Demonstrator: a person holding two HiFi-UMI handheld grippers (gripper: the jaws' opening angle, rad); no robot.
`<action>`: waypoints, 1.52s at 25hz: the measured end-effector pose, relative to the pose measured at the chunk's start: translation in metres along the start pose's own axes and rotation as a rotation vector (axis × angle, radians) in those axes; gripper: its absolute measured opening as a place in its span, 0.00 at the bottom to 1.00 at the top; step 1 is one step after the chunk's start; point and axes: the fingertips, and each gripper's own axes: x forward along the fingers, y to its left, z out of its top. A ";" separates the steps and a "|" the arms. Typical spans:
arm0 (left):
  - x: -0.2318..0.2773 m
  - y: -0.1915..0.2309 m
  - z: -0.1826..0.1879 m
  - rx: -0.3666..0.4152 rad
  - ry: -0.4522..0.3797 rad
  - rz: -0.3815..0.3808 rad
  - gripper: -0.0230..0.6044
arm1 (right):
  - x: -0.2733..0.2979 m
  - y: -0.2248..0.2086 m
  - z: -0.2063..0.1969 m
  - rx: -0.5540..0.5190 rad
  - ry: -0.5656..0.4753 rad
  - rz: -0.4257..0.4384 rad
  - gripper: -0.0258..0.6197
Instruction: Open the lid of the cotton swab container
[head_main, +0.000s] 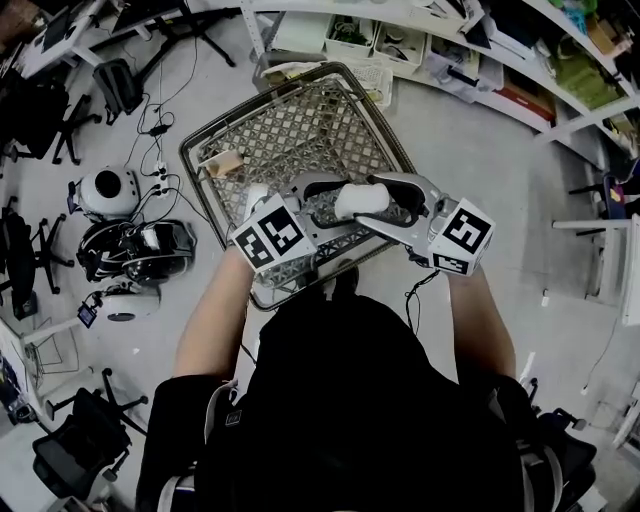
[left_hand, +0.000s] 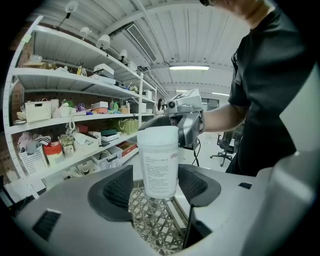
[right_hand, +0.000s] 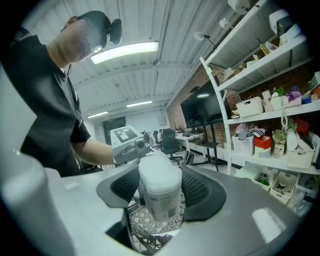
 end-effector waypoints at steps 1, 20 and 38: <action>0.002 -0.002 -0.001 0.001 0.001 -0.009 0.47 | -0.001 0.001 -0.001 0.002 -0.002 -0.001 0.46; 0.028 -0.028 -0.034 0.051 0.057 -0.173 0.38 | 0.003 0.008 -0.030 0.016 0.053 -0.032 0.46; 0.021 -0.033 -0.036 0.137 0.061 -0.243 0.37 | 0.005 0.015 -0.034 0.077 0.105 0.014 0.44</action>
